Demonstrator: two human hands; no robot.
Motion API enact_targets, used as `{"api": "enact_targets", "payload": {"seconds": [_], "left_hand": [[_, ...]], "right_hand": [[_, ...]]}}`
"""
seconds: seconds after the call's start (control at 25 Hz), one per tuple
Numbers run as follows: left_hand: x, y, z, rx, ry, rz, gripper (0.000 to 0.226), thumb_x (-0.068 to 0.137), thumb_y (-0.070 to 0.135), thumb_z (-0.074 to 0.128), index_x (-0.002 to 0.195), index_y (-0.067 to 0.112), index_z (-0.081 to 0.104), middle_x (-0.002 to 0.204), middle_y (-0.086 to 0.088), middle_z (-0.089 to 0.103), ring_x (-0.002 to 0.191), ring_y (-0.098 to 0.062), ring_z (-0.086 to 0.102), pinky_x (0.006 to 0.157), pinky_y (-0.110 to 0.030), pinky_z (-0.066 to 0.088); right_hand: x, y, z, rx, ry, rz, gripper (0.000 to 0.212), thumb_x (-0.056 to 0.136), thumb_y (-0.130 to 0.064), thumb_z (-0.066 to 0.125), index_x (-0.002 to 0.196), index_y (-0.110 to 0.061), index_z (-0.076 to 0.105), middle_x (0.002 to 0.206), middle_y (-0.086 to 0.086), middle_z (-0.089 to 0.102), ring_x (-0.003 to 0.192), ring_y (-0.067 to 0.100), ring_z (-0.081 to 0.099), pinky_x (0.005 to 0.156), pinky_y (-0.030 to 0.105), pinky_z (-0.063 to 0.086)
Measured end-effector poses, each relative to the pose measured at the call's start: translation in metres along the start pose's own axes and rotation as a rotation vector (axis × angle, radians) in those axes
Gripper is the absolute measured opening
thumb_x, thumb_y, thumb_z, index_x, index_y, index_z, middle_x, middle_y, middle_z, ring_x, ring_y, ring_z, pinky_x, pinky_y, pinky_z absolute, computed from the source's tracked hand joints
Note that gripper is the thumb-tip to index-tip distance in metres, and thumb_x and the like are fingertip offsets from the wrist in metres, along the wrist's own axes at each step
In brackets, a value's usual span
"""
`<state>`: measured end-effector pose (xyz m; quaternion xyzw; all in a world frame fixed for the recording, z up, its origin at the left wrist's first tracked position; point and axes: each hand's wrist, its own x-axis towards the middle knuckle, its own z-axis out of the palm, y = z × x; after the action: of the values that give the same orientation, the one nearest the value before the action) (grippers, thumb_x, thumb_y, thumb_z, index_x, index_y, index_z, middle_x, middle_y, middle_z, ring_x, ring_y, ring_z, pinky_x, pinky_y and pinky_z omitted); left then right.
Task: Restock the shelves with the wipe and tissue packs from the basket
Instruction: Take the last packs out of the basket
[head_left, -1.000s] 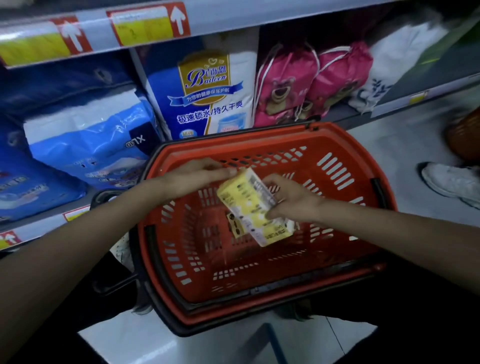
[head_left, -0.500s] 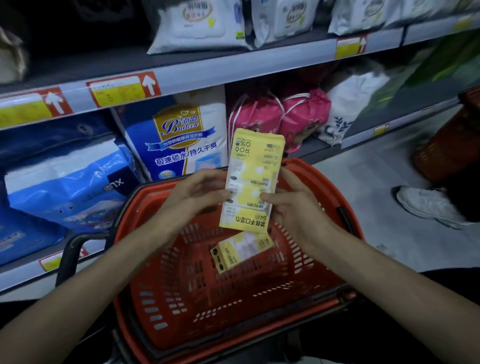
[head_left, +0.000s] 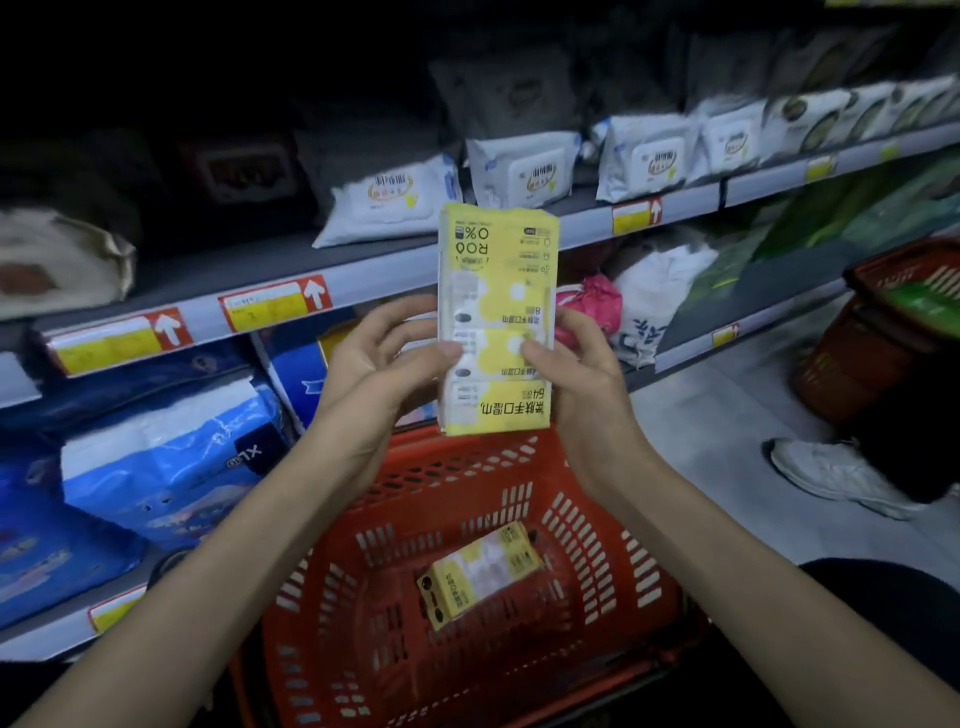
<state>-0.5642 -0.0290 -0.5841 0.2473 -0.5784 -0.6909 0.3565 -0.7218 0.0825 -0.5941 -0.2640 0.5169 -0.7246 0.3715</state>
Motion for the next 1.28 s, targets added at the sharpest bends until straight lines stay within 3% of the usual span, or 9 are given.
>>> {"api": "enact_targets", "payload": {"seconds": [0.24,0.44,0.6,0.8,1.04,1.2,1.28], "left_hand": [[0.0,0.044,0.016,-0.003,0.069,0.136,0.039,0.09,0.005,0.073,0.127,0.017,0.066,0.117,0.002,0.077,0.105,-0.019,0.076,0.08,-0.029,0.061],[0.016,0.105,0.044,-0.002,0.039,0.243,0.043,0.087,0.011,0.077,0.128,0.019,0.067,0.119,0.006,0.076,0.108,-0.02,0.075,0.082,-0.035,0.061],[0.033,0.147,0.064,0.014,0.021,0.342,0.047,0.086,0.008,0.079,0.131,0.017,0.067,0.119,0.002,0.077,0.109,-0.018,0.075,0.088,-0.036,0.061],[0.061,0.186,0.083,0.04,0.06,0.428,0.048,0.084,0.009,0.083,0.128,0.018,0.068,0.111,0.007,0.079,0.102,-0.013,0.076,0.085,-0.028,0.062],[0.125,0.231,0.101,0.167,0.168,0.596,0.048,0.082,0.006,0.086,0.125,0.018,0.068,0.112,0.006,0.077,0.103,-0.005,0.073,0.086,-0.021,0.06],[0.189,0.263,0.114,0.241,0.299,0.61,0.047,0.079,0.008,0.088,0.122,0.018,0.068,0.112,0.006,0.075,0.103,-0.008,0.072,0.09,-0.032,0.062],[0.218,0.269,0.116,0.299,0.373,0.535,0.046,0.078,0.012,0.089,0.118,0.018,0.069,0.11,0.004,0.076,0.099,-0.011,0.073,0.088,-0.037,0.062]], "right_hand": [[-0.007,-0.049,0.027,-0.145,-0.003,-0.204,0.03,0.102,-0.013,0.064,0.132,-0.015,0.06,0.118,0.003,0.078,0.107,0.024,0.075,0.093,0.05,0.061],[-0.003,-0.109,0.044,-0.139,0.027,-0.373,0.027,0.103,-0.018,0.063,0.129,-0.024,0.066,0.117,-0.005,0.078,0.107,0.016,0.075,0.094,0.045,0.061],[0.005,-0.153,0.051,-0.211,-0.055,-0.509,0.041,0.1,-0.018,0.068,0.138,-0.031,0.063,0.123,-0.013,0.075,0.113,0.008,0.071,0.092,0.033,0.06],[0.038,-0.194,0.057,-0.331,-0.01,-0.546,0.052,0.094,-0.034,0.076,0.14,-0.047,0.058,0.136,-0.012,0.066,0.121,0.008,0.065,0.098,0.041,0.058],[0.101,-0.25,0.08,-0.348,0.01,-0.597,0.042,0.098,-0.012,0.071,0.135,-0.03,0.062,0.115,-0.01,0.076,0.102,0.008,0.073,0.086,0.036,0.062],[0.166,-0.289,0.096,-0.396,0.055,-0.583,0.041,0.097,-0.01,0.07,0.134,-0.025,0.06,0.114,-0.008,0.072,0.097,0.006,0.07,0.071,0.025,0.057],[0.199,-0.294,0.097,-0.432,0.055,-0.539,0.046,0.096,-0.008,0.069,0.137,-0.025,0.057,0.112,-0.007,0.07,0.1,0.012,0.07,0.072,0.032,0.06]]}}
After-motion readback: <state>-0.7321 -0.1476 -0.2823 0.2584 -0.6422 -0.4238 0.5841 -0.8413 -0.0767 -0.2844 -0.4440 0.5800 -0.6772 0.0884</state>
